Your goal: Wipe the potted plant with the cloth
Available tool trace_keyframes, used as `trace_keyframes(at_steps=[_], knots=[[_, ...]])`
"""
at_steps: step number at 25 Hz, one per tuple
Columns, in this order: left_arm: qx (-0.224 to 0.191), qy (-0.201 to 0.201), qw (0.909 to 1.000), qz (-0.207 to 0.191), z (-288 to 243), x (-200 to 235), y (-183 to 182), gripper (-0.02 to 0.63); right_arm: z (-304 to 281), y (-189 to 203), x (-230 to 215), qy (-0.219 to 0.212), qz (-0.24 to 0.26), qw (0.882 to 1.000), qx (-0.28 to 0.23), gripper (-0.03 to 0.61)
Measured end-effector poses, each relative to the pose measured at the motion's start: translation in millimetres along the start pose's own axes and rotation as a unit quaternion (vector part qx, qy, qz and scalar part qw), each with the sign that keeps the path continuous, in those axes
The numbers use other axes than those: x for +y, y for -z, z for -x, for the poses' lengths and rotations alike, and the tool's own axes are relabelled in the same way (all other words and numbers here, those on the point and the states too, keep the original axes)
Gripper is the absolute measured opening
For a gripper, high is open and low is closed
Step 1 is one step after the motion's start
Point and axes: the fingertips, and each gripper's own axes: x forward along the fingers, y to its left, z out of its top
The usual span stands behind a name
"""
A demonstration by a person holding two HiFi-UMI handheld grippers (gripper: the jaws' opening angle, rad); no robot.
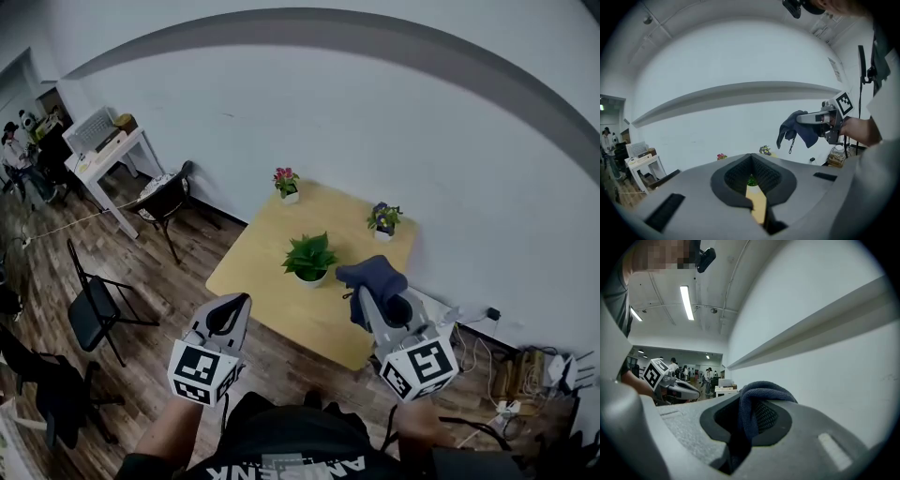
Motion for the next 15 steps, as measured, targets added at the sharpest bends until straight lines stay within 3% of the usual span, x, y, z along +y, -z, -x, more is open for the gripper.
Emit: trace_keyframes(at_steps=[3, 5, 8, 15], knots=[[0.0, 0.018, 0.9993, -0.032, -15.0, 2.3, -2.6, 0.002, -10.2, 0.6, -7.4, 0.011, -0.006, 1.0, -0.005, 0.046], [0.013, 0.05, 0.9972, -0.055, -29.3, 1.6, 1.0, 0.002, -17.8, 3.7, -8.0, 0.02, -0.014, 1.0, 0.001, 0.046], [0.018, 0.112, 0.9916, -0.062, -49.4, 2.2, 4.0, 0.002, -30.9, 2.4, -9.0, 0.041, -0.004, 0.999, 0.008, 0.046], [-0.016, 0.195, 0.9774, -0.081, -81.3, 29.3, -1.3, 0.002, -50.8, 0.5, -11.4, 0.125, -0.02, 0.992, 0.014, 0.046]])
